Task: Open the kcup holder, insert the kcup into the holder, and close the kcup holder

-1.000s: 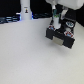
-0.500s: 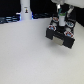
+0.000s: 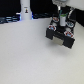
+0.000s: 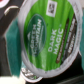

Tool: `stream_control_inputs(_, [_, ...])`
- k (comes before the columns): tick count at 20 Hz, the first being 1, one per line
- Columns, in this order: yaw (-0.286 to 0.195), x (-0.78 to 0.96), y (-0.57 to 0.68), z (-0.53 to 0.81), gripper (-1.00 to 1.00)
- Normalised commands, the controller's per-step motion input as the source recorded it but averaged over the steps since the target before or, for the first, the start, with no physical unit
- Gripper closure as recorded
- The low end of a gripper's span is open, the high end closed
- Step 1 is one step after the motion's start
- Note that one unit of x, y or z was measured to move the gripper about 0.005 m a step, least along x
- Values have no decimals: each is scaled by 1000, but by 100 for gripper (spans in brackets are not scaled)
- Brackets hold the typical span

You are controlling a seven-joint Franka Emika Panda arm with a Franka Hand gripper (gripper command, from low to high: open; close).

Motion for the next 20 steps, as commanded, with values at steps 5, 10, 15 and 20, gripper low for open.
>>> stream_control_inputs(5, [3,12,-3,-153,100])
stream_control_inputs(10, [-6,37,-15,-174,100])
stream_control_inputs(15, [-2,58,-9,-217,100])
stream_control_inputs(20, [1,64,65,-160,100])
